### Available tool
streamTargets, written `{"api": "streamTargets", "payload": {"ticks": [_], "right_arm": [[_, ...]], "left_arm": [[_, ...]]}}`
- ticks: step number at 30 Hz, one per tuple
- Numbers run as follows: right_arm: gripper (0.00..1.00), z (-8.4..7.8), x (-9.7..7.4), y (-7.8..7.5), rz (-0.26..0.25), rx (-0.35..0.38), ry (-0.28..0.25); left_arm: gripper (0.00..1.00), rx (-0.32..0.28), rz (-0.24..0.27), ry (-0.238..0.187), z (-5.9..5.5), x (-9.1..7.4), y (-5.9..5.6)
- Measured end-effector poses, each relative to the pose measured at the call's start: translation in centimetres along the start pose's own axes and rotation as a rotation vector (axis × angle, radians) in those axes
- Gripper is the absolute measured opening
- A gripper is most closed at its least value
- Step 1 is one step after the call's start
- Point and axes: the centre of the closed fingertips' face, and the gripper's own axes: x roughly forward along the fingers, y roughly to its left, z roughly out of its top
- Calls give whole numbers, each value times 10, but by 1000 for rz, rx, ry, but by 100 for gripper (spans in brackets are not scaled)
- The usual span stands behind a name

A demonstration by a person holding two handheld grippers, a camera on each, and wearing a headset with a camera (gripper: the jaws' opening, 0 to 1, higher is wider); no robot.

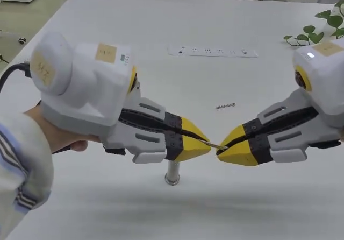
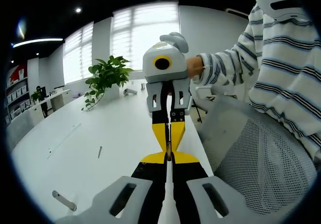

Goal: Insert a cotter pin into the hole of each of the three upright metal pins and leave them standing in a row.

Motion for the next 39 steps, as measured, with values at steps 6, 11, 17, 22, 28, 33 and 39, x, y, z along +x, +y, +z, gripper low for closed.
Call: {"api": "streamTargets", "payload": {"ticks": [6, 11, 17, 22, 28, 33, 39], "right_arm": [[4, -1, 2, 1, -2, 5, 12], [4, 0, 3, 0, -12, -7, 23], [4, -4, 4, -6, -36, -6, 47], [4, -12, 7, -11, -55, -7, 82], [4, -25, 12, -18, -83, -7, 143], [4, -30, 15, -24, -115, -41, 170], [4, -37, 20, -28, -123, -43, 198]], "left_arm": [[1, -45, 4, -26, 0, -1, 1], [3, -49, 8, -27, -1, -1, 0], [13, -49, 51, -17, -11, -5, 8], [18, -79, 88, 7, -25, -11, 14], [24, -100, 123, 38, -43, -17, 19], [24, -131, 136, 70, -57, -19, 21], [26, -149, 144, 96, -71, -17, 23]]}}
